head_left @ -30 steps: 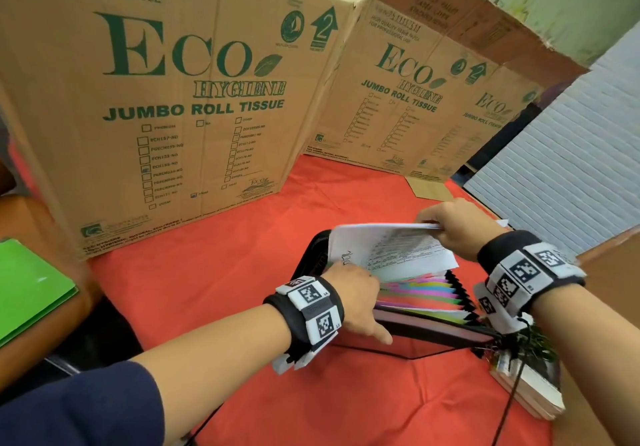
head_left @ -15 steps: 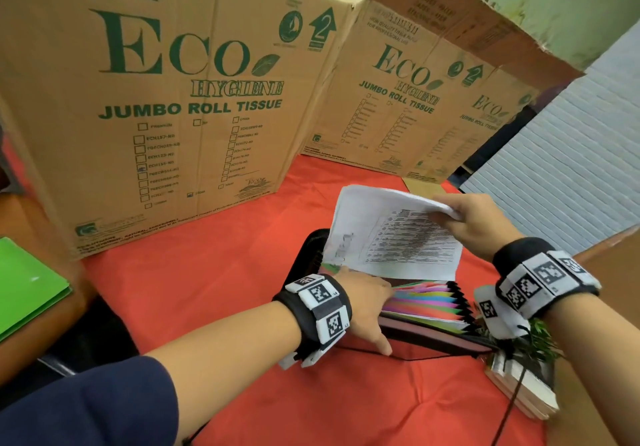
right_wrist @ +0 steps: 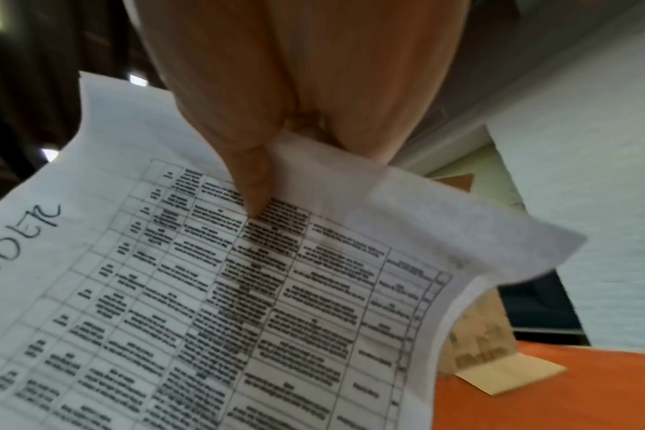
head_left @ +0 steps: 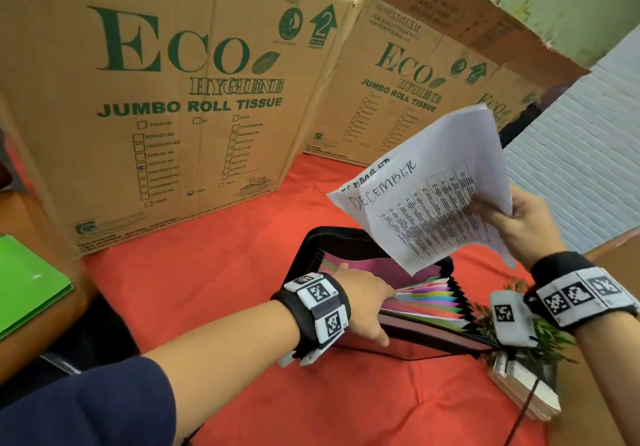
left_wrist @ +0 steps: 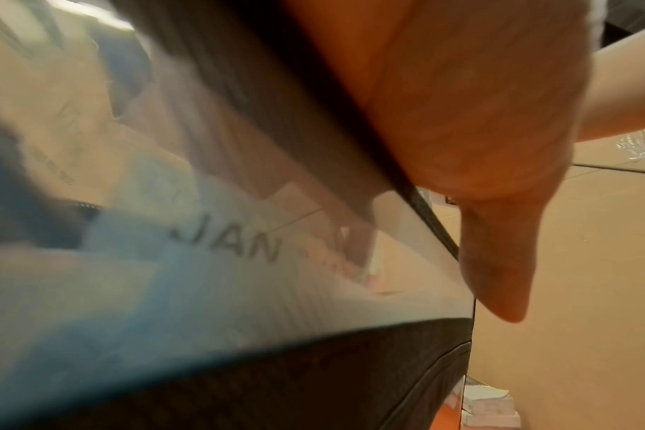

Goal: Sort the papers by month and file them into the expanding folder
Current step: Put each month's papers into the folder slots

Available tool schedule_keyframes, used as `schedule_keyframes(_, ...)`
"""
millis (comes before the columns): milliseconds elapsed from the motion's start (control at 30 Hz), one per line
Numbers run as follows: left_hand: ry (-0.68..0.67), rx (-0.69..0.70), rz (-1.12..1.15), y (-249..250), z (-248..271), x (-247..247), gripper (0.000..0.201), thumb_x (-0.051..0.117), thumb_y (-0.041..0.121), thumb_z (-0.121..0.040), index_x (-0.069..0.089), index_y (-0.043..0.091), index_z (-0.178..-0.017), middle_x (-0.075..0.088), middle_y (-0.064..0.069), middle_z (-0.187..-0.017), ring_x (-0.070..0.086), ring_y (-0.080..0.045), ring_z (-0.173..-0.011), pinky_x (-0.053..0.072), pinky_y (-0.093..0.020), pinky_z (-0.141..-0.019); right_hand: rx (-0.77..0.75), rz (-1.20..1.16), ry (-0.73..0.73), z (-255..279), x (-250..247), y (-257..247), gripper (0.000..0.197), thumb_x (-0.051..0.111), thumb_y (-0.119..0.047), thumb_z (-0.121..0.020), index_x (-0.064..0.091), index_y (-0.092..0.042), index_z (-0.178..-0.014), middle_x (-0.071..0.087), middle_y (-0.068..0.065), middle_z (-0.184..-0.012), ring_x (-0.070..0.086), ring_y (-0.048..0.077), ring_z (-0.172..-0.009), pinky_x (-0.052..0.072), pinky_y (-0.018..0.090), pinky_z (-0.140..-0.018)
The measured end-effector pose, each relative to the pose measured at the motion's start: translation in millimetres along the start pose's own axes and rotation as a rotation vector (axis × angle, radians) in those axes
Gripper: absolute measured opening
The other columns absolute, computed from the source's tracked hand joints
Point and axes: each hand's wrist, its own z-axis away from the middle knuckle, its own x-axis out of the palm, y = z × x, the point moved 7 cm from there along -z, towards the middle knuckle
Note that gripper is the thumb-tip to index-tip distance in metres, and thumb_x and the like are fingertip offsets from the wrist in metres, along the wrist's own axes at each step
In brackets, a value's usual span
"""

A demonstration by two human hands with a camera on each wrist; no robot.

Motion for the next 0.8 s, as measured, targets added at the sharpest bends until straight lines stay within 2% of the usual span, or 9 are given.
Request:
schedule_keyframes(67,0.007,0.002,0.009,-0.6,-0.2,-0.2,0.067,0.069,0.06,-0.073,0.052,0.026,-0.127,0.061,0.001,-0.121,0.056,-0.028,-0.114,0.028,-0.063,-0.103,0.05,-0.009,-0.041,6.6,2.3,11.9,0.03,0.065,-0.001,-0.088,0.063,-0.028,-0.075,0.066,-0.023,-0.068,0.055,-0.008,-0.062,0.044,0.009,-0.061)
schedule_keyframes(133,0.005,0.003,0.011,-0.8,0.4,-1.0,0.066,0.07,0.06,-0.072,0.052,0.025,-0.126,0.062,0.001,-0.119,0.057,-0.028,-0.113,0.029,-0.062,-0.102,0.074,-0.021,-0.119,13.8,7.5,20.1,0.01,0.068,-0.018,-0.087,0.068,-0.025,-0.079,0.07,-0.019,-0.074,0.059,-0.005,-0.068,0.047,0.011,-0.067)
schedule_keyframes(233,0.012,0.001,-0.03,-0.2,0.8,-2.5,0.071,0.069,0.061,-0.074,0.049,0.022,-0.13,0.06,0.0,-0.123,0.057,-0.028,-0.113,0.041,-0.053,-0.097,0.083,0.102,-0.229,17.6,14.2,35.2,0.015,0.067,-0.033,-0.086,0.069,-0.018,-0.086,0.072,0.0,-0.082,0.066,0.015,-0.076,0.052,0.03,-0.074)
schedule_keyframes(300,0.032,-0.02,-0.077,-0.6,1.7,-2.6,0.075,0.067,0.062,-0.076,0.047,0.017,-0.132,0.056,-0.003,-0.127,0.055,-0.029,-0.116,0.042,-0.052,-0.097,0.016,0.302,-0.288,16.9,22.7,39.6,0.019,0.061,-0.036,-0.092,0.064,-0.021,-0.081,0.067,0.005,-0.073,0.063,0.027,-0.072,0.051,0.043,-0.067)
schedule_keyframes(400,0.082,-0.063,-0.112,-3.3,3.3,-3.9,0.07,0.065,0.061,-0.079,0.05,0.012,-0.126,0.056,-0.008,-0.121,0.056,-0.033,-0.111,0.044,-0.049,-0.094,-0.132,0.617,-0.39,14.1,46.1,37.3,0.023,0.062,-0.015,-0.093,0.055,-0.03,-0.076,0.056,-0.003,-0.06,0.052,0.023,-0.059,0.042,0.036,-0.054)
schedule_keyframes(467,0.117,-0.081,-0.112,-5.3,5.2,-6.5,0.064,0.065,0.06,-0.079,0.054,0.01,-0.118,0.058,-0.01,-0.114,0.059,-0.034,-0.103,0.048,-0.046,-0.088,-0.119,0.778,-0.449,12.2,64.5,33.8,0.021,0.058,-0.008,-0.091,0.06,-0.028,-0.083,0.061,-0.002,-0.068,0.056,0.025,-0.067,0.045,0.035,-0.057)
schedule_keyframes(567,0.134,-0.082,-0.103,-6.7,8.2,-8.8,0.058,0.064,0.059,-0.079,0.059,0.01,-0.11,0.059,-0.01,-0.107,0.06,-0.033,-0.096,0.051,-0.045,-0.084,-0.093,0.945,-0.524,10.4,91.6,29.7,0.015,0.05,-0.013,-0.092,0.06,-0.024,-0.09,0.064,0.002,-0.08,0.06,0.029,-0.079,0.044,0.032,-0.061)
schedule_keyframes(667,0.151,-0.087,-0.086,-8.0,12.3,-11.3,0.057,0.064,0.058,-0.079,0.06,0.01,-0.109,0.059,-0.011,-0.107,0.06,-0.033,-0.096,0.051,-0.043,-0.085,-0.086,0.966,-0.576,12.3,117.8,27.5,0.01,0.049,-0.021,-0.095,0.057,-0.023,-0.099,0.064,0.008,-0.085,0.061,0.032,-0.083,0.038,0.032,-0.06)
schedule_keyframes(800,0.182,-0.09,-0.079,-17.7,23.0,-13.4,0.054,0.063,0.057,-0.082,0.06,0.01,-0.107,0.059,-0.01,-0.107,0.06,-0.032,-0.096,0.051,-0.041,-0.083,-0.025,0.781,-0.662,19.9,139.2,33.3,0.017,0.051,-0.019,-0.095,0.049,-0.014,-0.111,0.063,0.008,-0.094,0.058,0.032,-0.086,0.036,0.033,-0.065)
